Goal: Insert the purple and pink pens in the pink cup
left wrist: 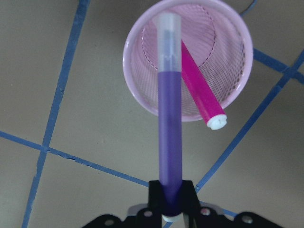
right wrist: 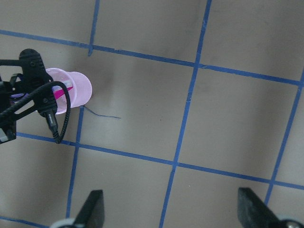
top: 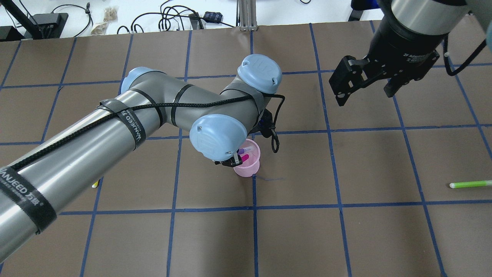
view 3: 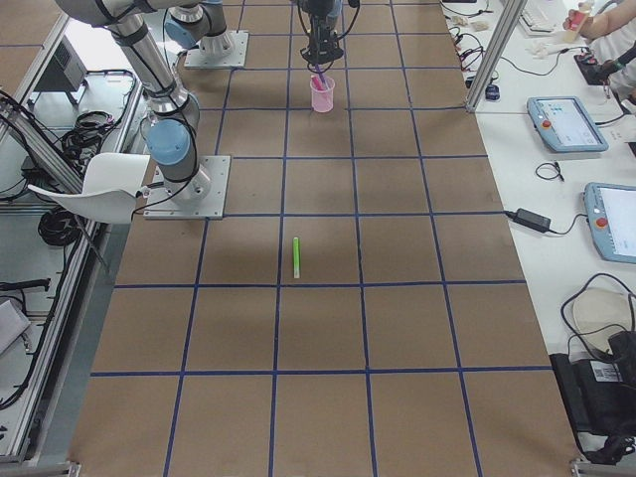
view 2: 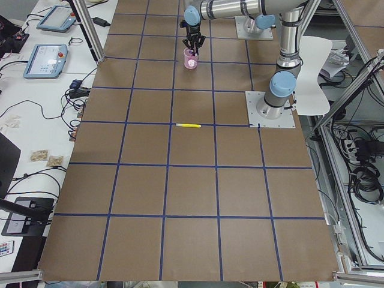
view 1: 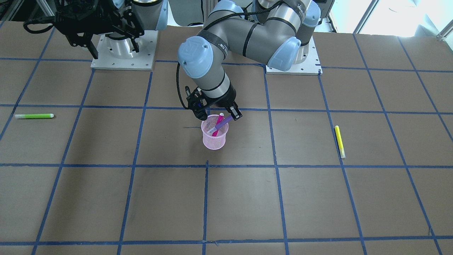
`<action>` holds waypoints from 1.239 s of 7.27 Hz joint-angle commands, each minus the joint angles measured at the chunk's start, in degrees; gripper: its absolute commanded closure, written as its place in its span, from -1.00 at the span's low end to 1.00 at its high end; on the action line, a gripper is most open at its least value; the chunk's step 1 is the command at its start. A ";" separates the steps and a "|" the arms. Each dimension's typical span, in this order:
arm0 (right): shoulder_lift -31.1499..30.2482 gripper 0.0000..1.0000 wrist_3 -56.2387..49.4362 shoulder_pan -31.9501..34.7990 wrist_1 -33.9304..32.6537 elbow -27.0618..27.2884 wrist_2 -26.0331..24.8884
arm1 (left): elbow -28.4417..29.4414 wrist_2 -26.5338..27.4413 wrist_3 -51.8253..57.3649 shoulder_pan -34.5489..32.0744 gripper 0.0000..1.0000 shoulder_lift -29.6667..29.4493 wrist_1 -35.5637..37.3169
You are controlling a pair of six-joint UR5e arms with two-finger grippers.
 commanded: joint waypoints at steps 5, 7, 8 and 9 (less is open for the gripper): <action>-0.01 -1.00 -0.03 -5.70 -6.98 4.67 -3.33 | 3.21 1.78 -0.16 1.89 -1.00 4.44 -1.34; -0.27 -1.00 -0.12 -5.70 -6.89 4.33 -3.06 | 6.21 -0.13 -0.68 8.64 -1.00 9.88 -1.96; -0.19 -1.00 0.14 -5.53 -6.89 3.89 -2.72 | 6.31 -0.41 -2.60 12.07 -1.00 14.00 -1.96; -0.10 -1.00 0.67 -5.18 -7.15 3.80 -2.54 | 6.05 -0.24 -4.88 16.19 -1.00 17.44 -2.05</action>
